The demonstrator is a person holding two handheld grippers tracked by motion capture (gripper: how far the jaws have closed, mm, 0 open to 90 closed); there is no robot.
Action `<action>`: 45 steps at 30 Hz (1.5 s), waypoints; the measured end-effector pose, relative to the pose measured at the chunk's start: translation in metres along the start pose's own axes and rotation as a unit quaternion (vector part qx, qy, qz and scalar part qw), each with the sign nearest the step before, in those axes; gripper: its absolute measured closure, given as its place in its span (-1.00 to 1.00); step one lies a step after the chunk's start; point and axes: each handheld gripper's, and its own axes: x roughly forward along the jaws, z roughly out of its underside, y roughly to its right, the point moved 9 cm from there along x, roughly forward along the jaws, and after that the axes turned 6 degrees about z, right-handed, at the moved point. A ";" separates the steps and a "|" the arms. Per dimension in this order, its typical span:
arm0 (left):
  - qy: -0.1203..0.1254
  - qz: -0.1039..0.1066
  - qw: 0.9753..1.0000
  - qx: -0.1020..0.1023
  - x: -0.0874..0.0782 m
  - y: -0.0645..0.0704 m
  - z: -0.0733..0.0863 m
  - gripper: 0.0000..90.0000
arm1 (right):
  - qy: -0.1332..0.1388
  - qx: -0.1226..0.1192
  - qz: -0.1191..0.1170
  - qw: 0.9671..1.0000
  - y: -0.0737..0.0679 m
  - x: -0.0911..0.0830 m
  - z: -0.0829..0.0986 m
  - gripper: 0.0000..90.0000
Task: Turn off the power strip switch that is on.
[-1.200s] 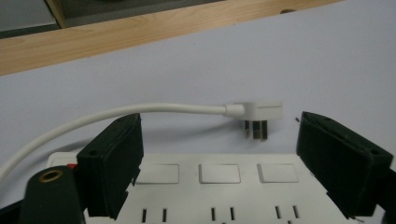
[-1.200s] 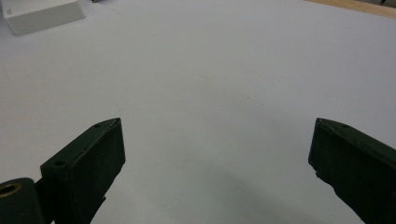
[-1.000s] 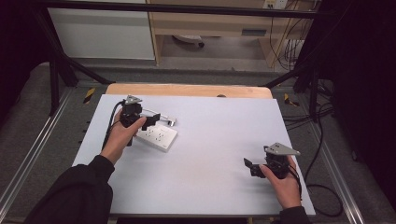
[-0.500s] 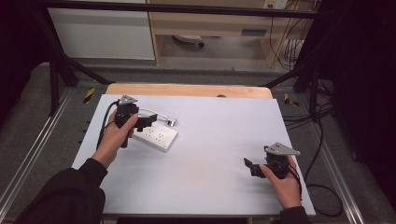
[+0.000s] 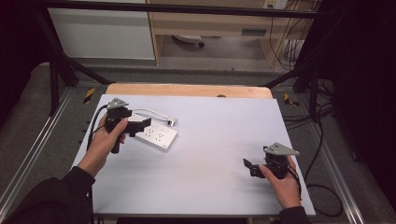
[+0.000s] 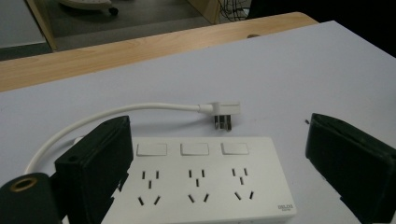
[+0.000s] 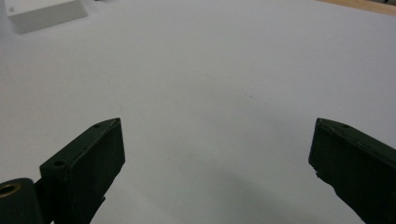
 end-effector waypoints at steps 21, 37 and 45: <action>0.023 0.001 1.000 -0.004 -0.047 0.008 0.022 -0.83 | -0.002 0.000 0.000 1.000 0.001 0.000 0.002 -0.91; 0.028 -0.011 0.999 -0.010 -0.075 -0.002 0.046 -0.85 | -0.006 0.000 0.000 1.000 0.002 -0.002 0.004 -0.91; 0.028 -0.008 1.000 -0.007 -0.081 0.000 0.056 -0.85 | -0.004 0.000 0.003 1.000 0.004 -0.006 0.006 -0.92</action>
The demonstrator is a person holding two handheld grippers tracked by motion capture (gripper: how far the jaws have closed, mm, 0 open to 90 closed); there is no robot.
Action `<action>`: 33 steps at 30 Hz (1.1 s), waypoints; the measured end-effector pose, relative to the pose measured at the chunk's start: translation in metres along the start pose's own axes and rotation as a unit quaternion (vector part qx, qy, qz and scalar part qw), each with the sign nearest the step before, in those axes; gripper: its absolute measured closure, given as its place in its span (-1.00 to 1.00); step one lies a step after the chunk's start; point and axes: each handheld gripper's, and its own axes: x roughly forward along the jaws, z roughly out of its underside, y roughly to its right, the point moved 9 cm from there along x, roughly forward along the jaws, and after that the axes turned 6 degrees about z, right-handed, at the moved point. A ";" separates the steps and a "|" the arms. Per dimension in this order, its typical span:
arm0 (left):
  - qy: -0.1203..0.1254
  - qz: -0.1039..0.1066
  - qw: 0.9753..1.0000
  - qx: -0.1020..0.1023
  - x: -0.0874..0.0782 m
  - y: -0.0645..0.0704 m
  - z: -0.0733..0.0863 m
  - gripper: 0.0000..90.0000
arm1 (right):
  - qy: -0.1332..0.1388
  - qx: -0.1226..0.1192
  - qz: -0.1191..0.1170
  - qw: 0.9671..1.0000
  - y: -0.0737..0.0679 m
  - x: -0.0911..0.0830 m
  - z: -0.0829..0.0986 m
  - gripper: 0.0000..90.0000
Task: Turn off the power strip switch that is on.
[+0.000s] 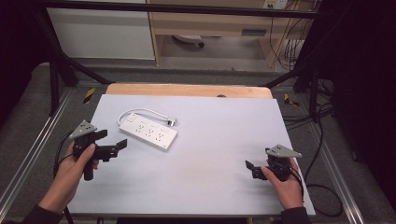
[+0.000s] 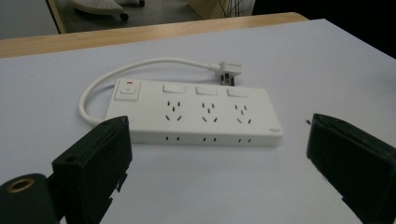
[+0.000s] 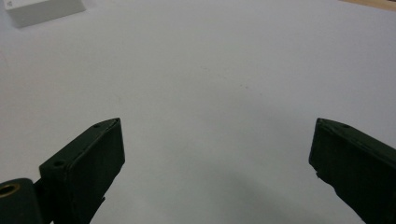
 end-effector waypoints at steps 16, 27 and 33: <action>-0.013 -0.001 1.000 -0.004 -0.003 -0.001 0.027 -0.85 | -0.004 0.004 -0.004 1.000 0.001 0.000 0.003 -0.92; -0.021 -0.003 1.000 -0.015 -0.004 -0.009 0.048 -0.82 | -0.006 0.001 -0.006 1.000 0.000 0.001 0.003 -0.92; -0.023 -0.001 1.000 -0.021 -0.006 -0.007 0.061 -0.82 | -0.008 -0.001 -0.006 1.000 -0.001 0.002 0.004 -0.92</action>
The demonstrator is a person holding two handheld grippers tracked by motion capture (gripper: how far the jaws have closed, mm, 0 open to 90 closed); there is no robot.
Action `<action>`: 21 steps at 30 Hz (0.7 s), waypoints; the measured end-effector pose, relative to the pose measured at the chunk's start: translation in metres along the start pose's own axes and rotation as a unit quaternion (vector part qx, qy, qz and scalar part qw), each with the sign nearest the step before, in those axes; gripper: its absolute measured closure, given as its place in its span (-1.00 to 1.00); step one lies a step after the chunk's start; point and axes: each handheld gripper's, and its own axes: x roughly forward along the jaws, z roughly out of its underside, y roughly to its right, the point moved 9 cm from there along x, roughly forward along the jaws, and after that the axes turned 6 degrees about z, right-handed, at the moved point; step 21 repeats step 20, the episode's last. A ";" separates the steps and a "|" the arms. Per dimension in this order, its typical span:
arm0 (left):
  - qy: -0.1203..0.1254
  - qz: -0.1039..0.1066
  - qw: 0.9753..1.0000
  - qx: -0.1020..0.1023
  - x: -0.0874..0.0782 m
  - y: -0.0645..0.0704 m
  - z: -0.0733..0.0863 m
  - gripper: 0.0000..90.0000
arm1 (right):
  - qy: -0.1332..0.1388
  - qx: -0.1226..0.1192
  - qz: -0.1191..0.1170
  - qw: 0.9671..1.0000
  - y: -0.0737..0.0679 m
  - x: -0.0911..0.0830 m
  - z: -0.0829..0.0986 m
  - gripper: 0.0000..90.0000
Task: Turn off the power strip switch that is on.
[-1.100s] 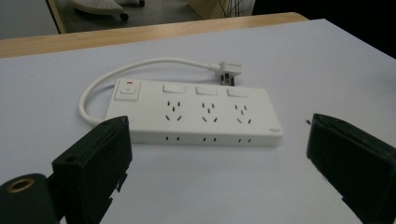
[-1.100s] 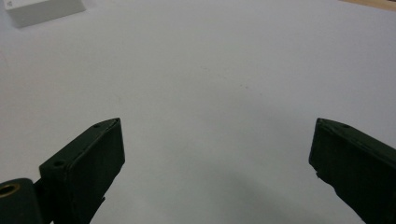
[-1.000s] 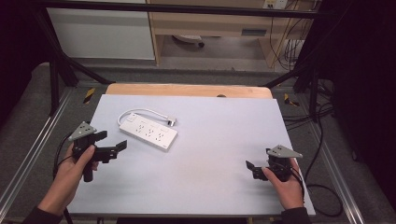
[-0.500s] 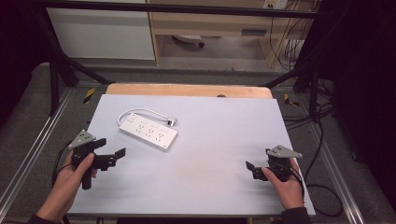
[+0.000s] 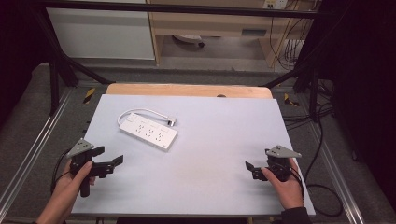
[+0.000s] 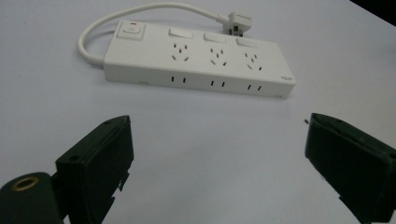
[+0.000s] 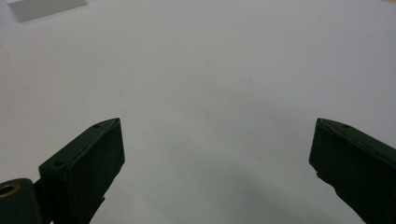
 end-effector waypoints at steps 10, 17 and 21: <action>0.000 -0.007 1.000 0.001 0.000 0.003 0.018 -0.82 | -0.002 0.003 0.001 1.000 0.001 0.002 0.001 -0.92; -0.010 -0.008 1.000 0.022 0.002 0.018 0.031 -0.83 | -0.013 0.006 0.000 1.000 0.003 0.007 0.005 -0.92; -0.026 -0.012 0.999 0.028 0.005 0.020 0.037 -0.83 | -0.021 0.015 0.004 1.000 0.005 0.011 0.008 -0.92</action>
